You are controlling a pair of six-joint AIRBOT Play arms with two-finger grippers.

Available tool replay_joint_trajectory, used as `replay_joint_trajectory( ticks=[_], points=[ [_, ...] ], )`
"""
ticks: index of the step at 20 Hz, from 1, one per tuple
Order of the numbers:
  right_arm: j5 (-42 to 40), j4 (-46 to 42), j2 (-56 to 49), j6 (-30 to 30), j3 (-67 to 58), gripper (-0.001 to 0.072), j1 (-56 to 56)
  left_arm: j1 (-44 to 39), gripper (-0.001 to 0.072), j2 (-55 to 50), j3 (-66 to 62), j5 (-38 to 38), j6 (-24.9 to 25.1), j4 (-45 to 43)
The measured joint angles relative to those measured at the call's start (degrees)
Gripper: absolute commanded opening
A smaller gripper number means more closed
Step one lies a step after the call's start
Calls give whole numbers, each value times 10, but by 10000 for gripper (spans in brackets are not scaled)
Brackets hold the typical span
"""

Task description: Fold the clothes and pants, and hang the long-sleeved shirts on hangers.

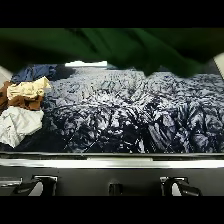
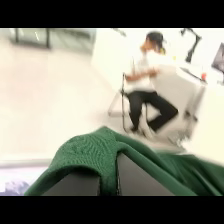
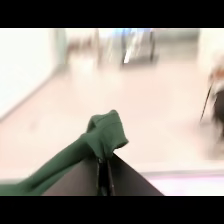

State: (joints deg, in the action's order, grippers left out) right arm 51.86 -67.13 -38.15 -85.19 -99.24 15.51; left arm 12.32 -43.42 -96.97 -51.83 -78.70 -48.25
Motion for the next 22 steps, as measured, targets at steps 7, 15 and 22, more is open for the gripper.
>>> replay_joint_trajectory(
  ticks=[7,15,22],
  points=[
    [105,-116,-34,-46,-3,49,0,-3,30,24,76,-114,-75,-97],
    [170,-108,-311,-89,200,50,0,-98,30,-26,524,-24,-98,-94],
    [159,50,-490,-93,269,49,0,-126,353,-158,606,200,-98,-38]
  ],
)
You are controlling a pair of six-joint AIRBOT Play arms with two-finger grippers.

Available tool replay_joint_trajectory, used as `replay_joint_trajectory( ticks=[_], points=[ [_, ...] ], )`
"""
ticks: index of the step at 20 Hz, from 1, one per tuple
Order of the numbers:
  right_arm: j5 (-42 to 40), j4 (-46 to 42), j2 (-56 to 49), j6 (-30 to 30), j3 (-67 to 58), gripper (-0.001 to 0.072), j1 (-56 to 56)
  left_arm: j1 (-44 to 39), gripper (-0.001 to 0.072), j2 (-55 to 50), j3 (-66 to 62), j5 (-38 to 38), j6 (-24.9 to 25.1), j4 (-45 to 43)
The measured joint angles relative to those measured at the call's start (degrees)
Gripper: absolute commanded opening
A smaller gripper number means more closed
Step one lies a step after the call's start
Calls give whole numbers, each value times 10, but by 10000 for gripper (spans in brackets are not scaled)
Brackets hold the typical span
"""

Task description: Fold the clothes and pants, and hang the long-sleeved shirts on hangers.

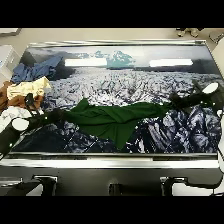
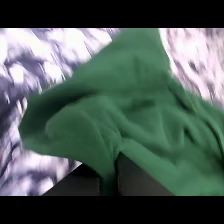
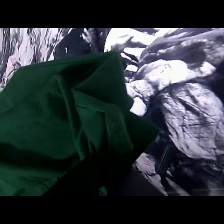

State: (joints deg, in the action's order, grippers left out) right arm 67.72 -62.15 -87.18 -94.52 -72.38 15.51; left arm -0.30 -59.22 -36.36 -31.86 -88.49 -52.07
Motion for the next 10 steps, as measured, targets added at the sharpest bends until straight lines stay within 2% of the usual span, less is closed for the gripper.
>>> replay_joint_trajectory(
  ticks=[1,4,10],
  points=[
    [6,10,-6,11,2,49,0,0,720,-16,-10,12,3,3],
    [33,28,-14,46,5,49,0,5,716,-50,-52,-17,15,7],
    [87,19,-18,81,7,49,0,53,714,-68,-109,-269,36,-3]
  ],
)
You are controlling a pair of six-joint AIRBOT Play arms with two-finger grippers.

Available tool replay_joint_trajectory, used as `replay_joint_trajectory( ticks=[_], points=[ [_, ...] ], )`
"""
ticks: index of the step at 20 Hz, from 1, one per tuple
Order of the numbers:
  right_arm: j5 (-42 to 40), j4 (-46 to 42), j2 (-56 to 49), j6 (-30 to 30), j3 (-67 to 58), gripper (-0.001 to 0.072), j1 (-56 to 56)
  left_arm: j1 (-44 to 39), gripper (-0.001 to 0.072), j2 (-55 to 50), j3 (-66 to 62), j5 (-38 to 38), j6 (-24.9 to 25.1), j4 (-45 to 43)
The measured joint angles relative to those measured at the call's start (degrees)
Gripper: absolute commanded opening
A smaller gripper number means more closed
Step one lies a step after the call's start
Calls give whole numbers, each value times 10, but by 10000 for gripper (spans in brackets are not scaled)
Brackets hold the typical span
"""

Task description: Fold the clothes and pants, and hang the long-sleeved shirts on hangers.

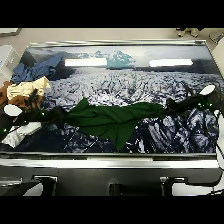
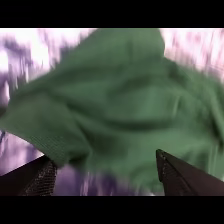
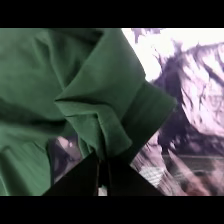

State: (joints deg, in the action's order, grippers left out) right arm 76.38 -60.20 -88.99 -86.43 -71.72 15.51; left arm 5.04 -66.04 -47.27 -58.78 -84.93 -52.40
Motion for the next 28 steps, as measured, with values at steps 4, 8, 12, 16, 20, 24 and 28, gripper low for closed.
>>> replay_joint_trajectory(
  ticks=[4,8,12,16,20,24,28],
  points=[
    [21,-5,0,7,0,50,0,-54,713,-5,80,-7,5,62],
    [39,-6,0,9,0,50,0,-150,713,-28,137,97,15,164],
    [51,-7,0,10,0,50,0,-215,712,-62,152,169,31,248],
    [59,-7,0,11,0,50,0,-236,623,-80,153,181,48,280],
    [63,-8,0,16,0,50,0,-176,582,-70,125,89,70,238],
    [60,-8,0,23,0,50,0,-115,583,-18,106,-14,36,144],
    [49,-9,0,27,0,50,0,-138,583,-2,118,-22,21,138]
  ],
)
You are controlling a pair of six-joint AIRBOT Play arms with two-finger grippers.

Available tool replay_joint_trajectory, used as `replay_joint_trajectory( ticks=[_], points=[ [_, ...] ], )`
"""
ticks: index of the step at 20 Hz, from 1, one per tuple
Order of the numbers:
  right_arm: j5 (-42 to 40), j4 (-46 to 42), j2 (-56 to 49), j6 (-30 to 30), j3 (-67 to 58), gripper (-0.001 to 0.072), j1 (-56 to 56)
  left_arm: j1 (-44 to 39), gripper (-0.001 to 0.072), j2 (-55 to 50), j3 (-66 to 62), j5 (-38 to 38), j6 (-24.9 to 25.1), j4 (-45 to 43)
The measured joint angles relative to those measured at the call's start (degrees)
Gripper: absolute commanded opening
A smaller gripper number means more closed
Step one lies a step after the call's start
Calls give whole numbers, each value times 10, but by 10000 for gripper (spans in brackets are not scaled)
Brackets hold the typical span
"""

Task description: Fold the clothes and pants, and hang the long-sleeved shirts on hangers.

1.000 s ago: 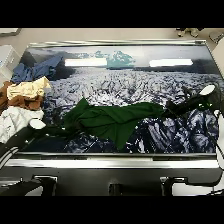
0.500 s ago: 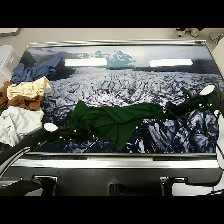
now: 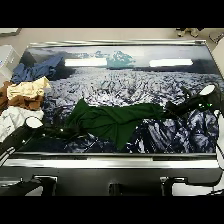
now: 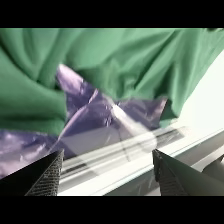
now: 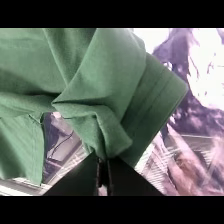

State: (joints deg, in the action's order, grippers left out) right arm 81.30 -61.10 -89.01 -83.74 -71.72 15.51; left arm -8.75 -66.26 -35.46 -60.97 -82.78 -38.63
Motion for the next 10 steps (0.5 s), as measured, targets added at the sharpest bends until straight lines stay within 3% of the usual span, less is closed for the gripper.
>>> replay_joint_trajectory(
  ticks=[6,7,9,10],
  points=[
    [8,0,0,2,0,50,0,-105,579,-83,8,164,7,103],
    [12,0,0,2,0,50,0,-114,549,-97,7,181,14,130],
    [19,0,0,2,0,50,0,-130,94,-121,3,220,22,163],
    [23,1,0,2,0,49,0,-134,30,-128,-1,239,28,169]
  ],
)
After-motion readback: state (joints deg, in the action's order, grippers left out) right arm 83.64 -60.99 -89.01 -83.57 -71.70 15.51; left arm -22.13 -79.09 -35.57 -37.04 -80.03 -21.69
